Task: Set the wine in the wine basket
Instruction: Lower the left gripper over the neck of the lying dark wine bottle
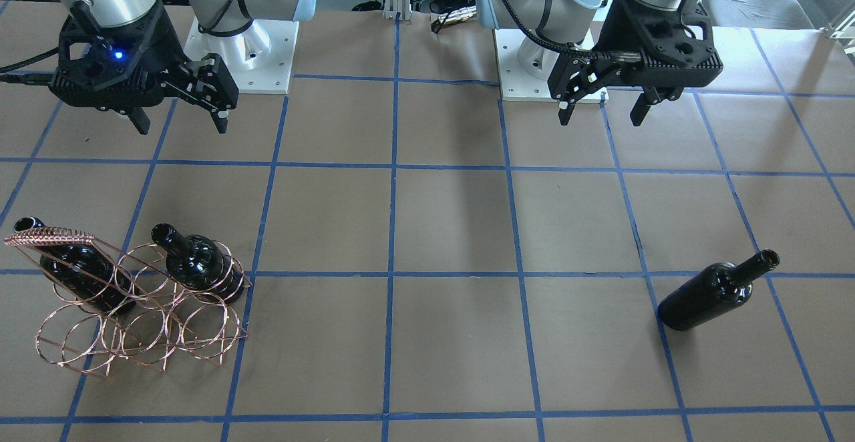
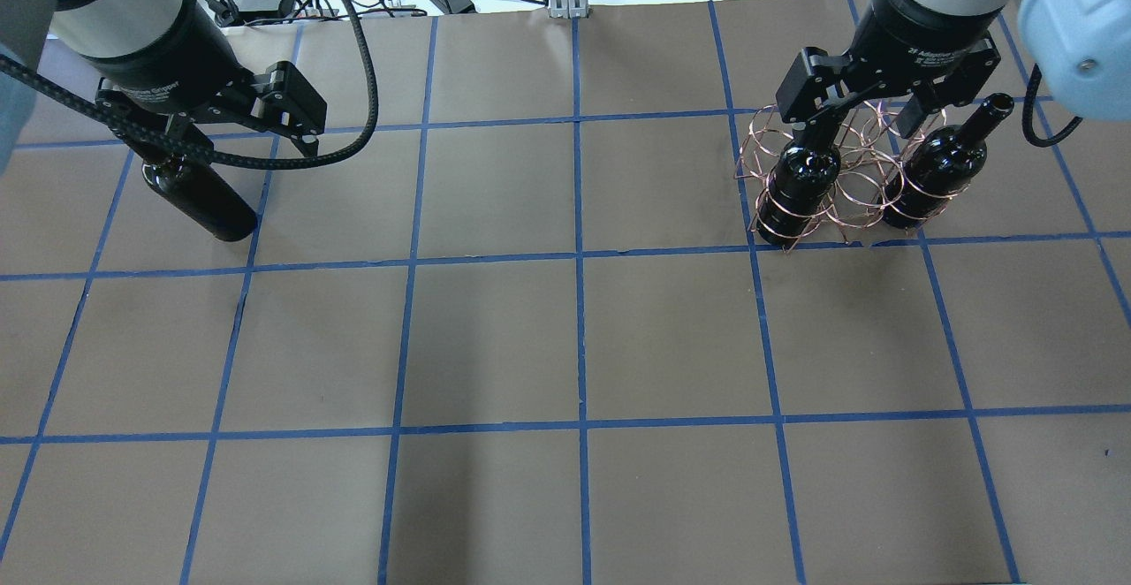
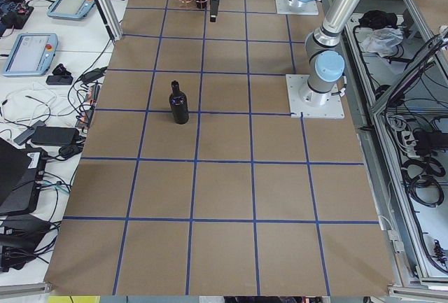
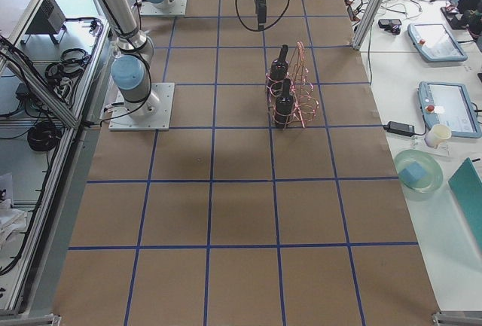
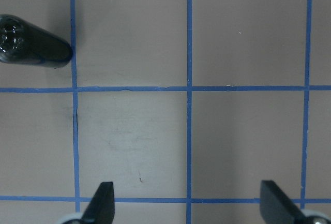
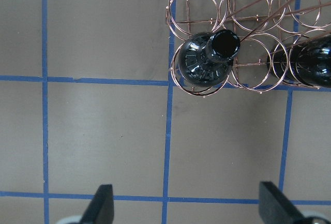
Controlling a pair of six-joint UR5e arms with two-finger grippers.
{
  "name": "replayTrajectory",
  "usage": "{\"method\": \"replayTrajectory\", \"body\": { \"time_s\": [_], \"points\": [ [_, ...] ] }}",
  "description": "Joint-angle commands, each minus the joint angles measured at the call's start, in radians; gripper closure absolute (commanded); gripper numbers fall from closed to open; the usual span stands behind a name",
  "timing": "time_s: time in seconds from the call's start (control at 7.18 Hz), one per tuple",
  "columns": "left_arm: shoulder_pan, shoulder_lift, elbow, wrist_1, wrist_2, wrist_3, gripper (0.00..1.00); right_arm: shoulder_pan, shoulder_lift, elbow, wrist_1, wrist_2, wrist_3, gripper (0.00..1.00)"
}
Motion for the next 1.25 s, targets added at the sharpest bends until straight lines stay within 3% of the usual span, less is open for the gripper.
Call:
{"method": "replayTrajectory", "body": {
  "time_s": [0.0,0.28,0.7,1.11],
  "points": [
    [0.000,-0.001,0.000,-0.001,0.004,-0.002,0.00,0.000,0.000,0.000,0.001,0.000,0.000,0.00],
    [0.023,-0.007,0.012,0.006,-0.006,0.001,0.00,0.000,0.000,0.000,0.000,0.000,0.000,0.00],
    [0.211,-0.053,0.064,0.015,-0.016,0.176,0.00,0.000,0.000,0.000,0.000,0.000,0.000,0.00],
    [0.342,-0.229,0.197,0.091,-0.058,0.355,0.00,0.002,0.000,0.000,0.000,0.000,0.000,0.00]
  ]
}}
